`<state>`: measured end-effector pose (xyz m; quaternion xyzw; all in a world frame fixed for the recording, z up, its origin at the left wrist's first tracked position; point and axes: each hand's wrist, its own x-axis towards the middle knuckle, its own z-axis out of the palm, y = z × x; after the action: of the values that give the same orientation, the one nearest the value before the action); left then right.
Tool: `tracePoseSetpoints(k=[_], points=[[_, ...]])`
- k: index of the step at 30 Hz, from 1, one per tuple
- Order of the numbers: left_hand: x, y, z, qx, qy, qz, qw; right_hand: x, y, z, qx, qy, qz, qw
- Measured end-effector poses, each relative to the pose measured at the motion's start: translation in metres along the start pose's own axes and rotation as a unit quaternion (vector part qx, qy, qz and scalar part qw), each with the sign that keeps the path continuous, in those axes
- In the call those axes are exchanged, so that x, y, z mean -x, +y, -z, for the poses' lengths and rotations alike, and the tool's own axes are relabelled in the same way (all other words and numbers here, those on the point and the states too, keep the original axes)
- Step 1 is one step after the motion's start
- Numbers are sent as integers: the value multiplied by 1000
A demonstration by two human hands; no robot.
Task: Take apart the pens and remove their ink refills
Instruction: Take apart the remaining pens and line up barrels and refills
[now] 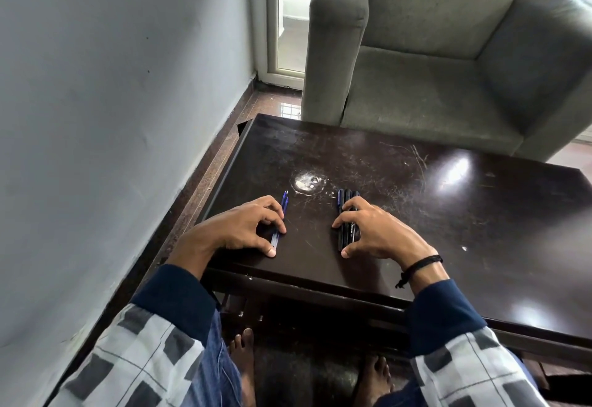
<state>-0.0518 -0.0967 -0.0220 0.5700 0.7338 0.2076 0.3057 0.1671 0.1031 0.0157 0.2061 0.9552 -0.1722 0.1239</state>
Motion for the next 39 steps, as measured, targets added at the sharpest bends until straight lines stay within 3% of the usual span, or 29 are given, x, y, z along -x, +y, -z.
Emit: tracePoseSetpoints(k=[39], points=[[-4,1,0,-1,23,-14,1000,2,8,5,-35,4,8,999]])
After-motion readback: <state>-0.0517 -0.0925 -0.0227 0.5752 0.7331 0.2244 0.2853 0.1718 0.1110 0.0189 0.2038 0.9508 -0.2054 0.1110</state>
